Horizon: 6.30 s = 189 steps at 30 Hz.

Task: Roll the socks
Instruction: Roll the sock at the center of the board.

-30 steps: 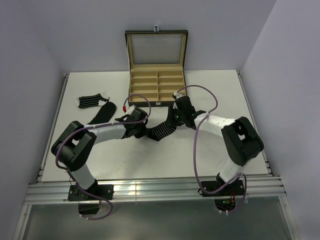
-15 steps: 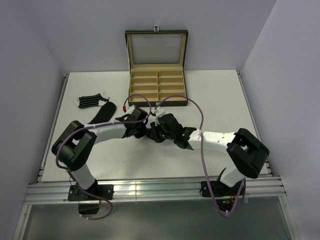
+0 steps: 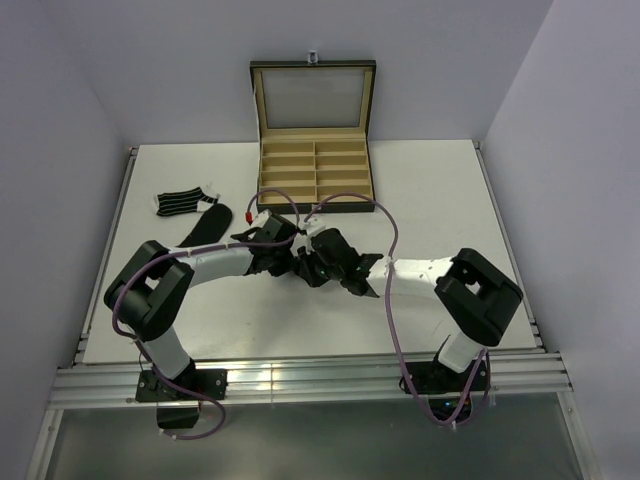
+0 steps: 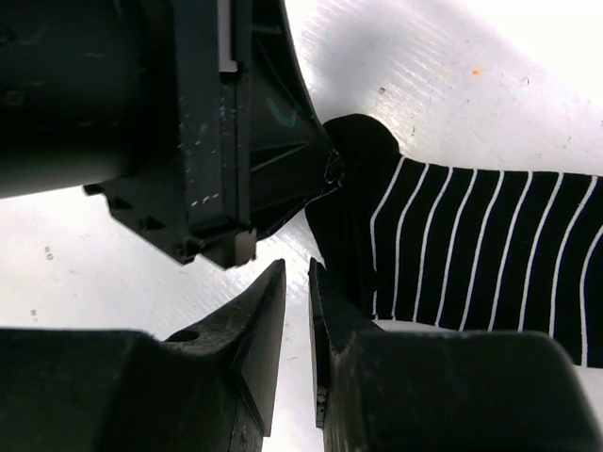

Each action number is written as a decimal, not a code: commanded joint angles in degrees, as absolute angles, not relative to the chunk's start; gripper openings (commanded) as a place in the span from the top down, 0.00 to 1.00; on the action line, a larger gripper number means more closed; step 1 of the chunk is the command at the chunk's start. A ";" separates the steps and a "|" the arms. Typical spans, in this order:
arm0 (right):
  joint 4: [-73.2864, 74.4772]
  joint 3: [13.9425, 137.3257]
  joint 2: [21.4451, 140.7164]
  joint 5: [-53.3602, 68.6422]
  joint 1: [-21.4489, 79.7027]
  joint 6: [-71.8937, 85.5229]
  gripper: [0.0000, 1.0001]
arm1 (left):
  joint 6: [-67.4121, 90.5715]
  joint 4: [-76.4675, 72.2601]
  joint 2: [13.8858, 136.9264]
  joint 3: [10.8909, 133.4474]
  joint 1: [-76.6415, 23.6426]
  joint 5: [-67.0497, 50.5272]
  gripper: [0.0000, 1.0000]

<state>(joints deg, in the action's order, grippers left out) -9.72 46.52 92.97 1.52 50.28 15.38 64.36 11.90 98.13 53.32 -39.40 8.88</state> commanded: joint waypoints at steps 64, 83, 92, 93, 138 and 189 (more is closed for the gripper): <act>2.12 53.00 106.70 21.16 37.89 19.95 1.00 | 67.24 10.20 95.98 51.07 -39.64 9.93 0.61; -3.16 52.03 115.93 40.87 27.86 27.60 1.00 | 65.48 2.37 93.60 45.44 -39.29 8.09 0.52; -3.96 51.59 117.51 41.13 26.28 29.44 1.00 | 64.86 1.76 95.45 46.32 -39.29 7.03 0.58; -3.96 51.59 117.68 41.22 26.11 29.53 1.00 | 64.78 1.67 95.88 46.49 -39.20 6.77 0.58; -12.65 43.24 88.50 -5.62 53.52 8.27 0.63 | 66.62 13.18 98.44 53.88 -40.43 9.49 1.00; 6.94 57.57 112.06 -11.59 50.63 12.57 0.67 | 69.08 11.34 99.76 53.97 -39.46 3.17 0.99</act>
<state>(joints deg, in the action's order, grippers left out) -2.68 56.42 104.92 -7.62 52.01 11.14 68.73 9.89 99.29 53.49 -35.16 3.95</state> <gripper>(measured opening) 0.339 0.112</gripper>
